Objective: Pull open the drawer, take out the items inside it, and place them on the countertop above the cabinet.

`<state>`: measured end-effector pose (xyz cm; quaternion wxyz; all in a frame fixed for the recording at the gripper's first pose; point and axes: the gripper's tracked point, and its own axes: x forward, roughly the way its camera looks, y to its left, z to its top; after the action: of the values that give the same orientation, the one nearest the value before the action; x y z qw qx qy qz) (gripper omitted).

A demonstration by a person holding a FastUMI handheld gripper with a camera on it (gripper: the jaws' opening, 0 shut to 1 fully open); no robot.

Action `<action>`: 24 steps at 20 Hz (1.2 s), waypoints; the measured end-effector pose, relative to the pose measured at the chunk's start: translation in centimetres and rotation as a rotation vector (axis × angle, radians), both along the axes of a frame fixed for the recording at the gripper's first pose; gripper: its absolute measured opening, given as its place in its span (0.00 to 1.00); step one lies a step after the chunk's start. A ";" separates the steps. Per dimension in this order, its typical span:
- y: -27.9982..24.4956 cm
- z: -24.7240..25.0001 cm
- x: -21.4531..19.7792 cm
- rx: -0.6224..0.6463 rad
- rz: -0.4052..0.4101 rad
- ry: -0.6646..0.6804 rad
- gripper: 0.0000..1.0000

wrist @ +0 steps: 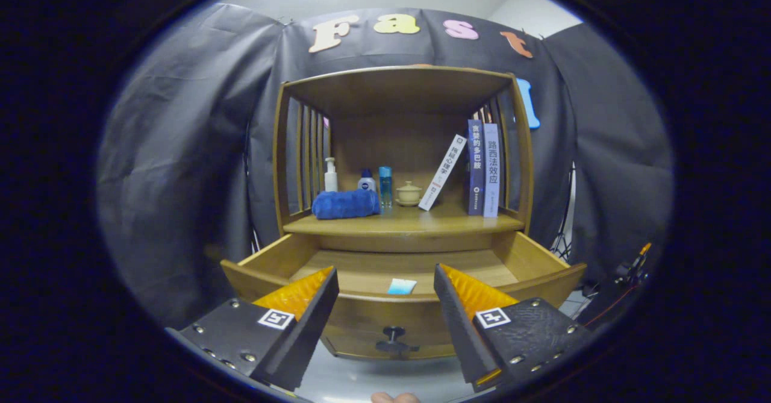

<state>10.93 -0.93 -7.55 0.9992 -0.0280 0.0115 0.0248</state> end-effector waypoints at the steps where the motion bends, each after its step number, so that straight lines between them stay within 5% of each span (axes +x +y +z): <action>1: -0.1 0.1 1.0 -0.010 -0.014 0.029 0.96; 11: 1.4 -3.9 10.8 -0.127 -0.017 0.467 0.98; 17: 0.6 -8.7 13.0 -0.130 -0.071 0.709 0.99; 21: 2.5 -12.0 13.2 -0.081 -0.009 0.851 0.92; 24: -0.6 -13.1 14.2 -0.205 -0.129 0.873 0.88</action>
<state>25.14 -1.56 -20.67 0.8925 -0.1128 0.4358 -0.0293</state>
